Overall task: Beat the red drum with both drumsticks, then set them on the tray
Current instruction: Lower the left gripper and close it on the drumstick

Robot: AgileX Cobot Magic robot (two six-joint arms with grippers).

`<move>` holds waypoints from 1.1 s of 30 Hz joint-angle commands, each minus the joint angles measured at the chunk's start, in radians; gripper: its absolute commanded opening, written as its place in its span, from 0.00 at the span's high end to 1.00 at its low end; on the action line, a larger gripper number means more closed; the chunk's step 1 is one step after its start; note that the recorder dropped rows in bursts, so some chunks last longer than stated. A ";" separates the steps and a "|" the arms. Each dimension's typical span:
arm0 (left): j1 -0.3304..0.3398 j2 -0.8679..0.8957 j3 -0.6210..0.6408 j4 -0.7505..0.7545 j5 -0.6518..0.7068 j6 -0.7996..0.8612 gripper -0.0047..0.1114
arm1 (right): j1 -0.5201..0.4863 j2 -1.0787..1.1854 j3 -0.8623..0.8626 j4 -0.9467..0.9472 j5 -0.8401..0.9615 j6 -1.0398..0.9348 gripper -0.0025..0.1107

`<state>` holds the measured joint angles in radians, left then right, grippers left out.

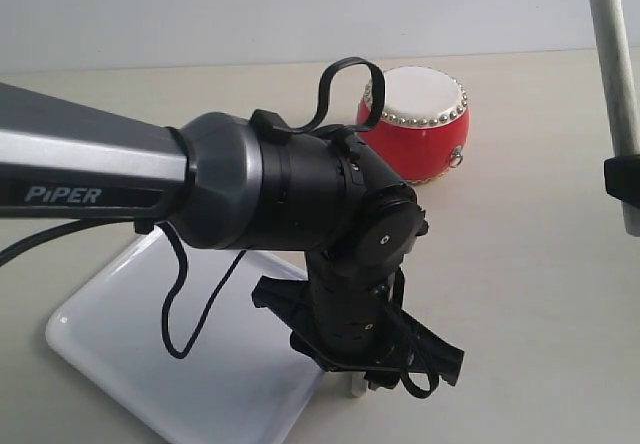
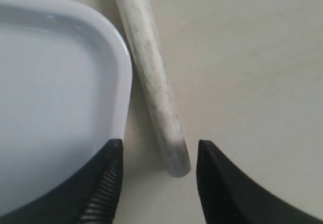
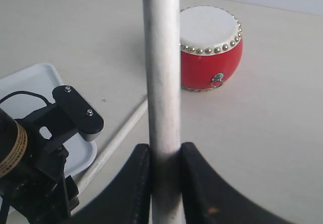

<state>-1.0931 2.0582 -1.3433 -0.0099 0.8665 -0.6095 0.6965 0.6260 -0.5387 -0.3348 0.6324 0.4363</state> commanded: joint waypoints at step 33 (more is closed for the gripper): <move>-0.005 0.028 -0.076 -0.063 0.036 0.029 0.56 | 0.002 -0.006 -0.008 -0.006 -0.043 -0.007 0.98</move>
<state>-1.0931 2.0831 -1.4138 -0.0689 0.8927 -0.5827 0.6965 0.6260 -0.5387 -0.3348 0.6102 0.4363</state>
